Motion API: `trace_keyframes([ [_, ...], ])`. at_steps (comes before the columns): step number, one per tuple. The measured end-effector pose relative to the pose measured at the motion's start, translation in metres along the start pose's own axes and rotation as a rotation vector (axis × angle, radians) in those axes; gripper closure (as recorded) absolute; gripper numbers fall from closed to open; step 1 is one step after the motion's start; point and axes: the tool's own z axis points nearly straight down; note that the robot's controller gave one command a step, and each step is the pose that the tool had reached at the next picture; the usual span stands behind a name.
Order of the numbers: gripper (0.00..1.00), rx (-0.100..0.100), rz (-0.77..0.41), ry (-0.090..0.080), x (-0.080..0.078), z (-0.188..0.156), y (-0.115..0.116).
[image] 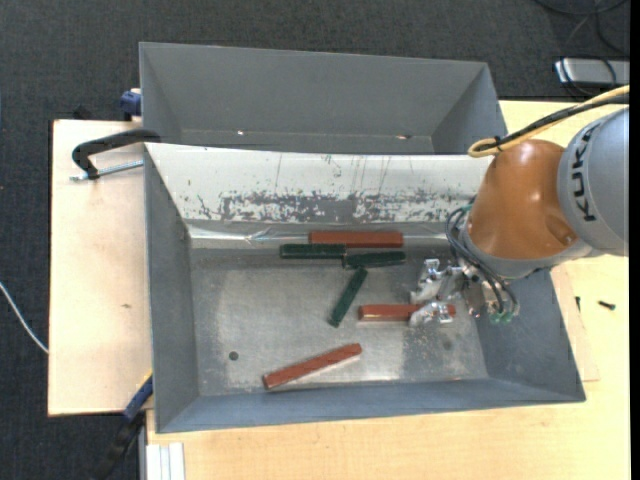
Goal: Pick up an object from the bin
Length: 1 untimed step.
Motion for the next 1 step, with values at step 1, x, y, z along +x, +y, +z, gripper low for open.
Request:
trace_keyframes([
  [1, 1.0, 0.003, 0.031, -0.004, -0.0077, -0.1393, 0.033],
])
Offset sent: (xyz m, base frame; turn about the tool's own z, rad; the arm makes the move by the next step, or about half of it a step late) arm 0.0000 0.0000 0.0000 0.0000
